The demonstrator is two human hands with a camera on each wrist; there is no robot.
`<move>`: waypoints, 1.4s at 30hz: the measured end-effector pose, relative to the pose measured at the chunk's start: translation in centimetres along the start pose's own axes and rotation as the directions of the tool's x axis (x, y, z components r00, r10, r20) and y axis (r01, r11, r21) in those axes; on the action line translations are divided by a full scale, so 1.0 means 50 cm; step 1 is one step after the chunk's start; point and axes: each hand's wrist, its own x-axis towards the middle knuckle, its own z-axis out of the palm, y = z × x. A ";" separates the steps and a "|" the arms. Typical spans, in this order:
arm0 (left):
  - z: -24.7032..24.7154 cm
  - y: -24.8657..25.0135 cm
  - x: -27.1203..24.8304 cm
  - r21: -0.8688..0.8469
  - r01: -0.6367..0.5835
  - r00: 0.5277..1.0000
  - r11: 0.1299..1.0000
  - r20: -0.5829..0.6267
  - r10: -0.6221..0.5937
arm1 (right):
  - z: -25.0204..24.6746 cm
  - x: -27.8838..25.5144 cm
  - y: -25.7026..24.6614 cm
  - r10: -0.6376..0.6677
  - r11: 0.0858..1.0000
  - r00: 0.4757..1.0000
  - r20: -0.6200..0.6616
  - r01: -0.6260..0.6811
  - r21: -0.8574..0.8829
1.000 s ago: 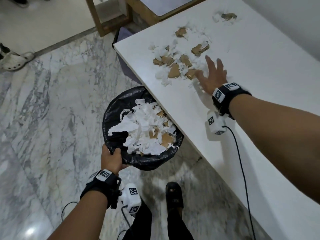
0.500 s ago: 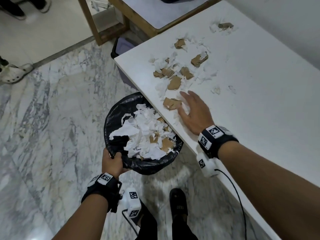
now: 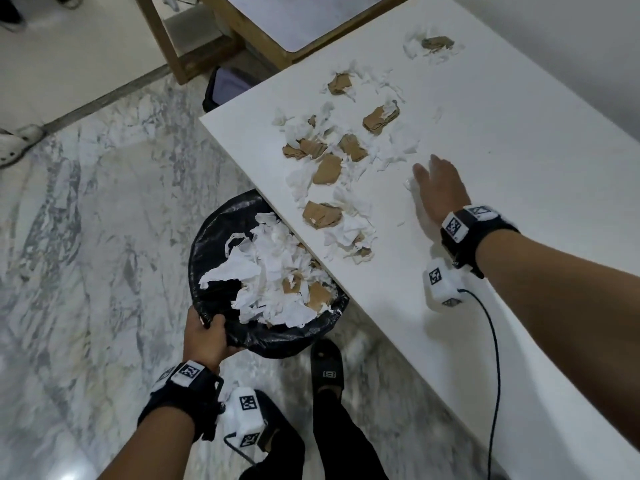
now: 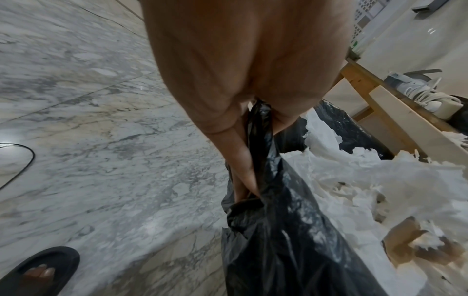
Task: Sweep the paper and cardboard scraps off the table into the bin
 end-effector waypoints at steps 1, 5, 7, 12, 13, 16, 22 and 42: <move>0.002 0.002 0.001 0.002 0.000 1.000 1.000 0.000 0.000 | 0.016 -0.031 -0.015 -0.050 0.999 0.999 0.015 0.050 -0.001; 0.006 0.009 -0.002 -0.003 -0.002 1.000 1.000 -0.006 0.002 | 0.096 -0.178 -0.085 -0.207 0.975 0.976 0.066 0.200 0.096; 0.007 0.011 -0.006 -0.004 -0.005 1.000 1.000 -0.003 0.005 | 0.139 -0.227 -0.126 -0.236 0.966 0.967 0.096 0.222 0.133; 0.012 0.009 -0.017 -0.022 -0.005 1.000 1.000 0.002 0.005 | 0.237 -0.327 -0.209 -0.376 0.924 0.910 0.175 0.355 0.138; 0.014 0.010 -0.019 -0.020 -0.008 1.000 1.000 0.002 0.008 | 0.246 -0.341 -0.219 -0.405 0.911 0.898 0.173 0.380 0.159; 0.014 0.011 -0.023 -0.007 -0.013 1.000 1.000 0.004 0.013 | 0.231 -0.342 -0.221 -0.412 0.906 0.907 0.091 0.398 0.142; 0.011 0.011 -0.015 0.006 -0.017 1.000 1.000 0.011 0.017 | 0.088 -0.165 -0.080 -0.177 0.984 0.976 -0.129 0.177 -0.008; 0.015 0.006 -0.021 -0.033 -0.005 0.999 0.999 0.042 0.007 | 0.224 -0.349 -0.161 -0.471 0.878 0.834 0.289 0.474 0.063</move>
